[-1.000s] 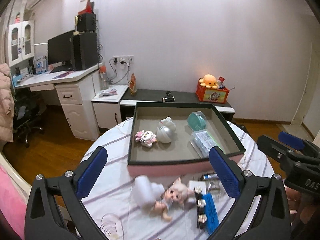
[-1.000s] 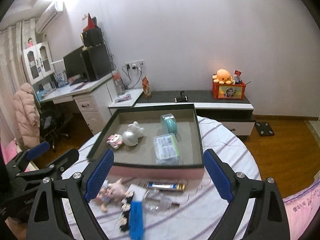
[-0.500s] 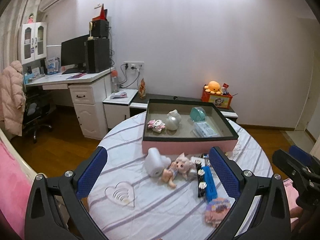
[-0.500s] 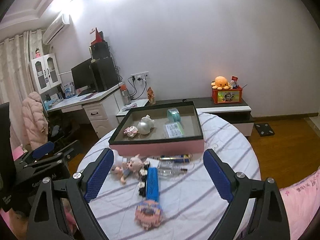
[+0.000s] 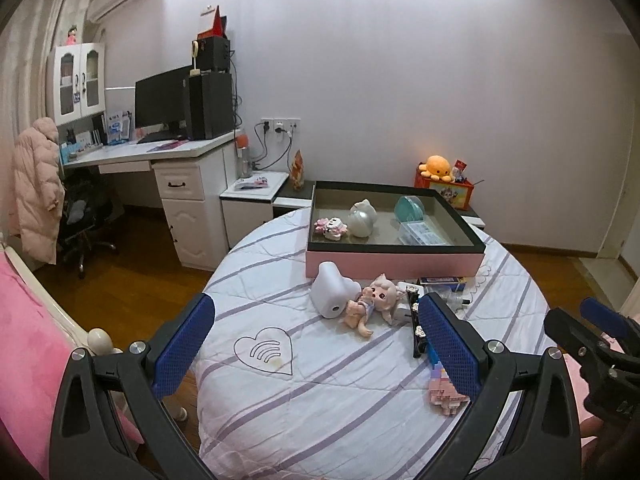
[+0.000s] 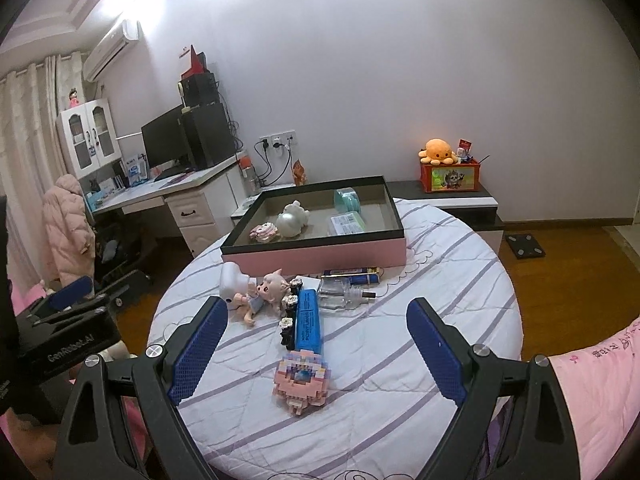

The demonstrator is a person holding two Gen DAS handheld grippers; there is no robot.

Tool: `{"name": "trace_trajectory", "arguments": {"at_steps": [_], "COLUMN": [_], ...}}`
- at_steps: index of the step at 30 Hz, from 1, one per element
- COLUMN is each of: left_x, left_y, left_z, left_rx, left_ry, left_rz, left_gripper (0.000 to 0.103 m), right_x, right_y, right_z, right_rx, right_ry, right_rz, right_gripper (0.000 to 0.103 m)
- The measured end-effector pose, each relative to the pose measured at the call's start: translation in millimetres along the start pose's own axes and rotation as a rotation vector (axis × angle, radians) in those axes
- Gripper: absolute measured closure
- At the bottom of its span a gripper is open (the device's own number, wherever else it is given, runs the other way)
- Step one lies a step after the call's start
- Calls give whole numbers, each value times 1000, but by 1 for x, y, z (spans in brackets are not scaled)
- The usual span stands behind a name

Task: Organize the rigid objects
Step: 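Withdraw both grippers from the tray back over the bed, then grasp the pink-purple block figure with the right gripper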

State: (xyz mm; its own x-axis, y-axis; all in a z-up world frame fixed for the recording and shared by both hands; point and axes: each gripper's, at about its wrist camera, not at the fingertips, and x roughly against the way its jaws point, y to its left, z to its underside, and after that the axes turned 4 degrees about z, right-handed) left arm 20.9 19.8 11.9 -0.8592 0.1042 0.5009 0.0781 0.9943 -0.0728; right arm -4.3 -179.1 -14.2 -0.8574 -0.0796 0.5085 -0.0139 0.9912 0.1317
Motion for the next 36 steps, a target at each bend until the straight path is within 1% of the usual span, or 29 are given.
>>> {"name": "trace_trajectory", "arguments": {"at_steps": [5, 9, 11, 21, 24, 29, 30, 31, 32, 34, 35, 36], "left_x": [-1, -5, -9, -33, -44, -62, -65, -69, -72, -77, -79, -82], "left_y": [3, 4, 5, 5, 5, 6, 6, 6, 7, 7, 6, 4], "left_z": [3, 5, 7, 24, 32, 40, 42, 44, 45, 48, 49, 49], "left_rx": [3, 0, 0, -17, -16, -11, -10, -7, -5, 2, 2, 0], "left_ry": [7, 16, 22, 77, 107, 147, 154, 165, 172, 189, 193, 196], "left_rz": [-4, -8, -13, -18, -17, -10, -10, -8, -5, 4, 10, 17], "left_gripper": [0, 0, 0, 0, 0, 0, 0, 0, 0, 0, 0, 0], "right_x": [-2, -9, -16, -59, -72, -93, -99, -102, -106, -110, -111, -111], "right_y": [-1, -2, -3, 7, 7, 11, 13, 15, 15, 16, 17, 17], "right_z": [1, 6, 10, 38, 46, 59, 63, 65, 67, 70, 70, 69], "right_rx": [4, 16, 21, 63, 60, 77, 87, 91, 91, 97, 103, 104], "right_ry": [6, 33, 60, 195, 230, 282, 295, 303, 313, 316, 311, 311], "right_rz": [8, 20, 28, 4, 8, -12, -17, -16, -26, -24, -27, -31], "right_gripper": [11, 11, 11, 11, 11, 11, 13, 22, 29, 48, 52, 60]}}
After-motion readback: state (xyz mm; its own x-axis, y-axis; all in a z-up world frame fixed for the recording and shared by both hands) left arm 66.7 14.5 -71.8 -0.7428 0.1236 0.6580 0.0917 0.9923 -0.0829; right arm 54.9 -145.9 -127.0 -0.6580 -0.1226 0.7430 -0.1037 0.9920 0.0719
